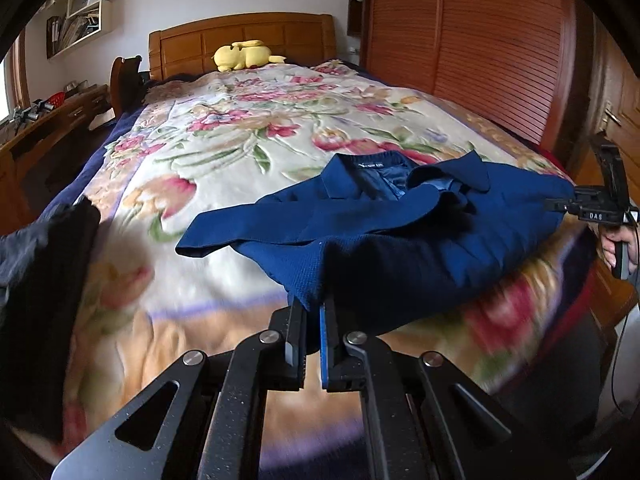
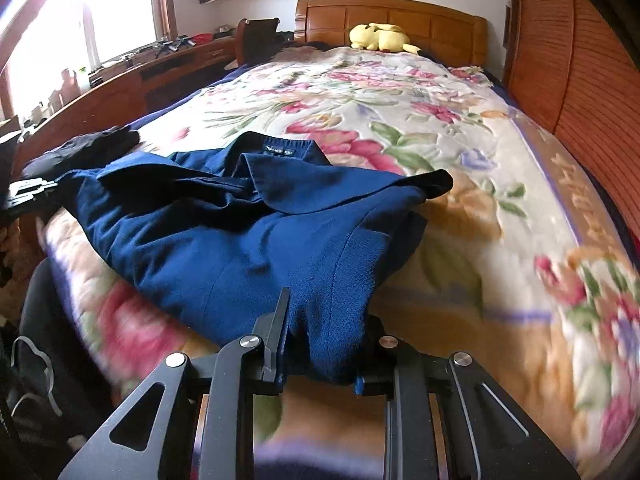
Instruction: Fold large clothes
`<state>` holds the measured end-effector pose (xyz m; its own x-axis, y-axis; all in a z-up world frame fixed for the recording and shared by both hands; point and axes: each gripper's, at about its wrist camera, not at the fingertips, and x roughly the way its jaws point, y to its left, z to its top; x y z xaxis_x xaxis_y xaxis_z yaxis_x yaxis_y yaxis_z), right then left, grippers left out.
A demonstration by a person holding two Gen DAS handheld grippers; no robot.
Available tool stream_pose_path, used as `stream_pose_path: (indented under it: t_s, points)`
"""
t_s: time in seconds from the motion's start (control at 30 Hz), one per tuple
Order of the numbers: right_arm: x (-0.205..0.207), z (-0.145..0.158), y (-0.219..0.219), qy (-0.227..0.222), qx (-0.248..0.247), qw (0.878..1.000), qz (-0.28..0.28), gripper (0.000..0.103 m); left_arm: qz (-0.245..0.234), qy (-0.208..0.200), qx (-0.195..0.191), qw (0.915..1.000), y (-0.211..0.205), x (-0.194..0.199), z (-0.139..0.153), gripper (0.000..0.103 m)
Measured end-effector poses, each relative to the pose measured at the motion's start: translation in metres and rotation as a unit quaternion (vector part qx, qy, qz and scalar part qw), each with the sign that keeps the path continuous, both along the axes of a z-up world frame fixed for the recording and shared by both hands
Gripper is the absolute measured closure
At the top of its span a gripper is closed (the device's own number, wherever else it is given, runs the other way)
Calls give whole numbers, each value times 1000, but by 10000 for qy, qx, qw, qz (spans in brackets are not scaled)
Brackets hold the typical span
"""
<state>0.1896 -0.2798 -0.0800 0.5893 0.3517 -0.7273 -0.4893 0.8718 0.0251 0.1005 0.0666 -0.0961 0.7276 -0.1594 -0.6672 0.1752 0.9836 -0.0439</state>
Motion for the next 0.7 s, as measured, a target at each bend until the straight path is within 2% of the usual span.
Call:
stream_pose_path:
  t_s: [0.1, 0.23, 0.4, 0.53, 0.6, 0.67, 0.7]
  points:
    - [-21, -2, -8, 87, 51, 9999, -81, 79, 35, 62, -53, 10000, -5, -15, -5, 98]
    - [-24, -8, -9, 173, -123, 9995, -245, 76, 141, 83, 136, 9998, -10, -17, -13, 98]
    - [-21, 1, 2, 104, -177, 9989, -423, 70, 234, 244, -63, 9994, -3, -14, -20, 98]
    - [-38, 20, 13, -170, -480, 9978, -428, 68, 238, 265, -86, 9993, -1, -19, -21, 91]
    - [-46, 33, 13, -361, -580, 9966, -466, 65, 290, 234, -88, 9993, 2, -22, -20, 84]
    - [-53, 49, 15, -597, -607, 9952, -475, 54, 324, 190, -80, 9993, 6, -26, -19, 75]
    - [-54, 56, 18, -665, -571, 9952, -437, 53, 337, 181, -107, 9992, 9, -27, -18, 73]
